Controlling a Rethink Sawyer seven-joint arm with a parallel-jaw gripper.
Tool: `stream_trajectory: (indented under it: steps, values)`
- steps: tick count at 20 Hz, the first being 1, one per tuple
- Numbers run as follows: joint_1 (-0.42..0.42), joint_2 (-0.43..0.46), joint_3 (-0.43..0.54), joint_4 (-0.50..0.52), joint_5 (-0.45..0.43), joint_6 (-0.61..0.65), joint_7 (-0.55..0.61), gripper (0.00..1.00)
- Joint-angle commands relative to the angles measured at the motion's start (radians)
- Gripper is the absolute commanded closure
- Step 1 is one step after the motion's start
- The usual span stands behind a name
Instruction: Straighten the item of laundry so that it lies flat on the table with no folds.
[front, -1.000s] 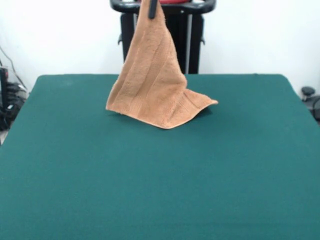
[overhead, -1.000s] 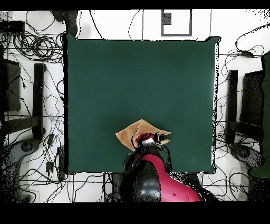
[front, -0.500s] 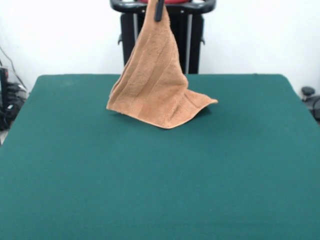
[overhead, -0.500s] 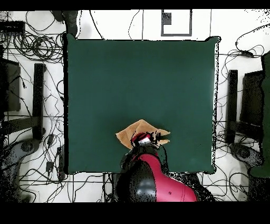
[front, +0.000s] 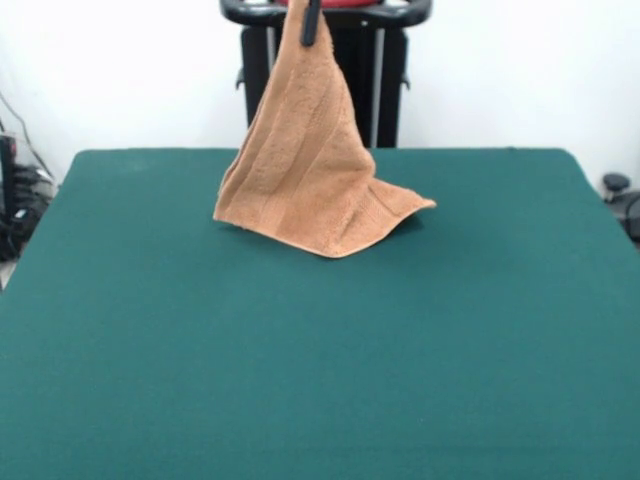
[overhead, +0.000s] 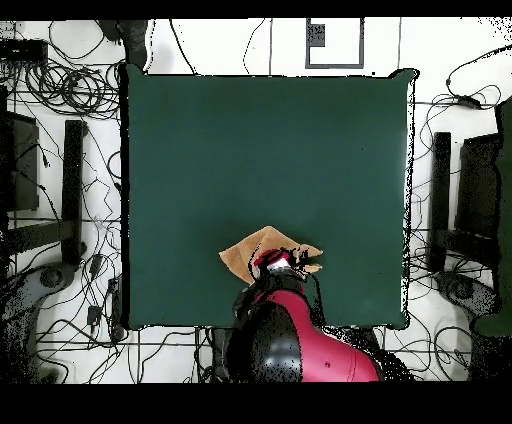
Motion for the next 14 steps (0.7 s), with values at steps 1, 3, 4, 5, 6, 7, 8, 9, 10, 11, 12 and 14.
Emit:
stream_trajectory:
  steps: [1, 3, 4, 5, 6, 7, 8, 9, 10, 11, 12, 14]
  values:
    - [-0.001, 0.050, 0.111, 0.088, -0.048, -0.048, 0.059, 1.00]
    - [-0.003, 0.050, 0.114, 0.090, -0.050, -0.050, 0.060, 1.00]
    - [-0.002, 0.049, 0.112, 0.089, -0.050, -0.049, 0.060, 1.00]
    - [-0.003, 0.048, 0.113, 0.090, -0.050, -0.049, 0.061, 1.00]
    - [-0.001, 0.048, 0.111, 0.089, -0.051, -0.049, 0.061, 1.00]
    - [-0.001, 0.051, 0.111, 0.089, -0.051, -0.052, 0.062, 1.00]
    - [-0.003, 0.052, 0.113, 0.089, -0.052, -0.053, 0.061, 1.00]
    - [-0.003, 0.052, 0.113, 0.089, -0.052, -0.055, 0.062, 1.00]
    - [-0.004, 0.053, 0.114, 0.090, -0.052, -0.058, 0.062, 1.00]
    - [-0.005, 0.054, 0.116, 0.091, -0.052, -0.060, 0.063, 1.00]
    - [-0.009, 0.057, 0.119, 0.093, -0.053, -0.065, 0.063, 1.00]
    - [-0.013, 0.060, 0.123, 0.094, -0.054, -0.070, 0.063, 1.00]
